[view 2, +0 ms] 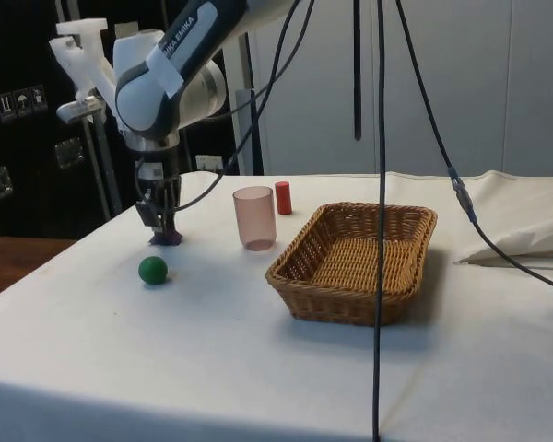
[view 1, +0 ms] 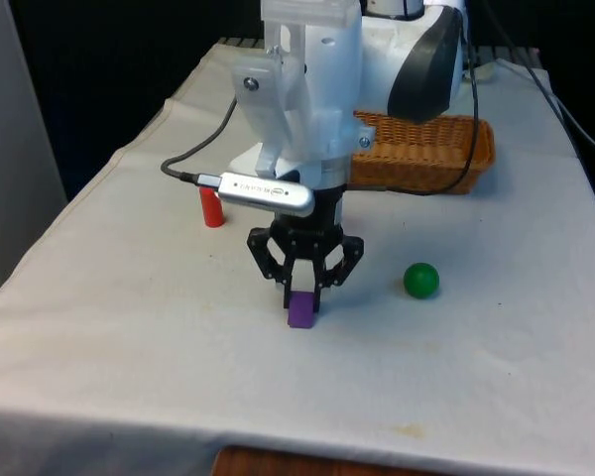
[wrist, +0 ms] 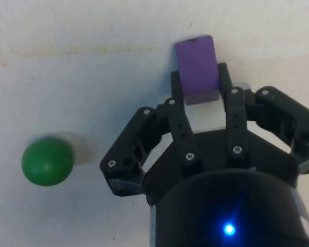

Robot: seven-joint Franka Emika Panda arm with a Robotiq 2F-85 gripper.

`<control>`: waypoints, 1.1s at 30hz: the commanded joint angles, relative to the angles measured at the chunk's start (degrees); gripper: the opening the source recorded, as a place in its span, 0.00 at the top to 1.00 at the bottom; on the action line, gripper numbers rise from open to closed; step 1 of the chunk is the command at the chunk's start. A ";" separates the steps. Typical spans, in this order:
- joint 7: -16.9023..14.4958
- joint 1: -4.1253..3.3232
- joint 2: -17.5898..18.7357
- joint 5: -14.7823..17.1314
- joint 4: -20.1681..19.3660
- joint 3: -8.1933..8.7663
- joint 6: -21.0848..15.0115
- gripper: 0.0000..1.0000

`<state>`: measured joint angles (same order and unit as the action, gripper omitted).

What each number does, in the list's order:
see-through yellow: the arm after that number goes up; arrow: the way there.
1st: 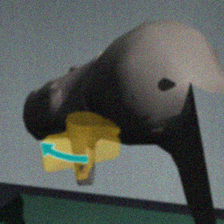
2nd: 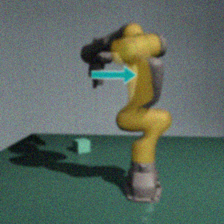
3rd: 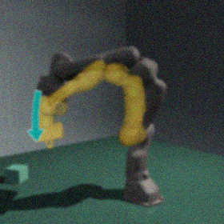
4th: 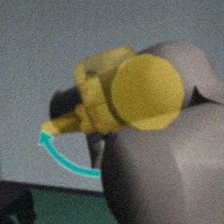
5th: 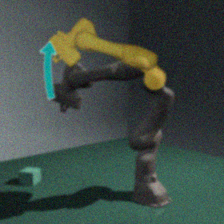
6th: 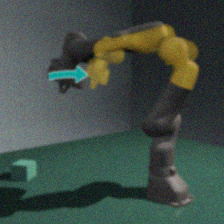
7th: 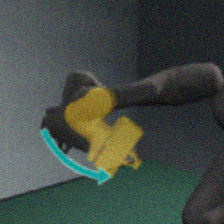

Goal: Pick up the triangular block and place it into the basket.

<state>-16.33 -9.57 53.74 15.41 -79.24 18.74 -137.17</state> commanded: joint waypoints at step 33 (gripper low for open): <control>0.11 -2.58 -12.66 -1.15 -4.13 3.32 10.37 0.67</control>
<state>-16.33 -11.69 41.71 14.50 -82.56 21.77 -126.45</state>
